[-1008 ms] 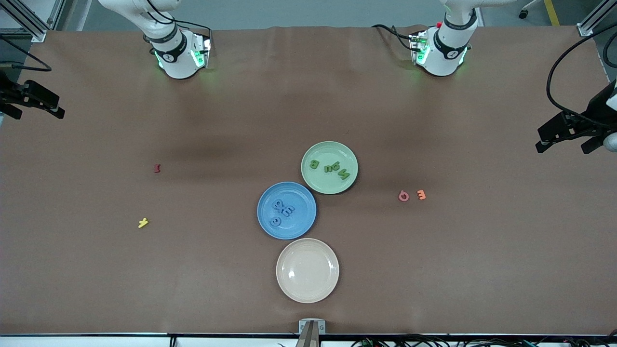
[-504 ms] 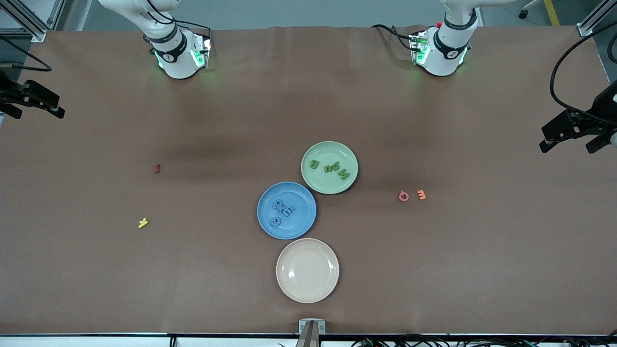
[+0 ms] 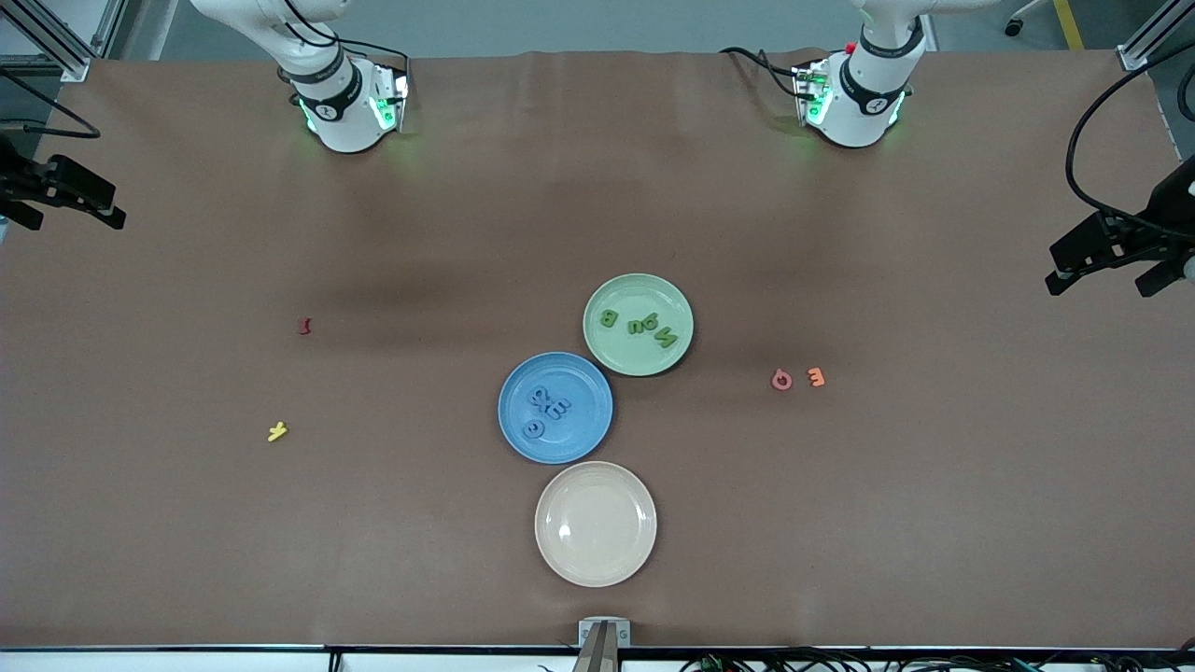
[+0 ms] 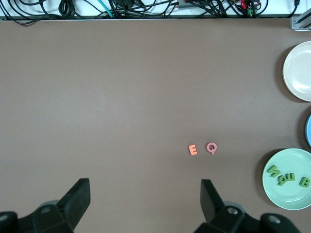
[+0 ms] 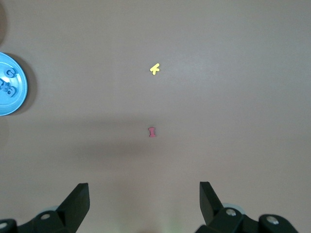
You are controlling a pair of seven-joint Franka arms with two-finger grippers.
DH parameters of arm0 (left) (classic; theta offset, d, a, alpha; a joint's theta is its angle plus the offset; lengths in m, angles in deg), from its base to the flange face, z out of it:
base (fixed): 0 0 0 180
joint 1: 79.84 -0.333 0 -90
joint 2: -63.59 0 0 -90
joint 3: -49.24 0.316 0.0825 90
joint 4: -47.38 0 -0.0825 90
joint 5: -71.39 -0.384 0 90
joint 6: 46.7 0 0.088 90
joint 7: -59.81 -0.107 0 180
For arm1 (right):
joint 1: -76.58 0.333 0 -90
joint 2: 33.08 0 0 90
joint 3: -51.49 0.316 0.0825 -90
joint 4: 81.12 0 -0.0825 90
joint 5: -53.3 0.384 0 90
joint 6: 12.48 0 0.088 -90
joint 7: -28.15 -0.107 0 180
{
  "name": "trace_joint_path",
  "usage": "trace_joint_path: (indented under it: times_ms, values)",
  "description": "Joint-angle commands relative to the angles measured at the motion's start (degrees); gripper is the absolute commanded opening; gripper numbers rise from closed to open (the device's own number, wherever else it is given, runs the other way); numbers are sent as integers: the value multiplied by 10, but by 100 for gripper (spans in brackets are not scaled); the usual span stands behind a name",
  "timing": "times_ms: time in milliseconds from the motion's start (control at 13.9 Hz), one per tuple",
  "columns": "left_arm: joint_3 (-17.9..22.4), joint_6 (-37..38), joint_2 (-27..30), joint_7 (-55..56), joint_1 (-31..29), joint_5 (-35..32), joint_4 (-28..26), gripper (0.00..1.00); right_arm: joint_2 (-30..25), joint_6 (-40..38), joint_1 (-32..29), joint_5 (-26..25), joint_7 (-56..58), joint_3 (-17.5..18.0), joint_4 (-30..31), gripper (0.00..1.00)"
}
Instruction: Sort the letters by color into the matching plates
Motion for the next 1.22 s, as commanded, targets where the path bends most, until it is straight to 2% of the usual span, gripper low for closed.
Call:
trace_joint_path:
  times_ms: [0,432,1152]
  values:
    - [3,22,1,4,5,-7,11,100,-12,-2,-7,4,4,4,10,100]
    - [0,68,-3,4,7,-8,10,100,-12,-2,-6,4,4,4,10,100]
    - [-1,71,-2,4,8,-5,10,100,-11,-6,-7,4,4,4,10,100]
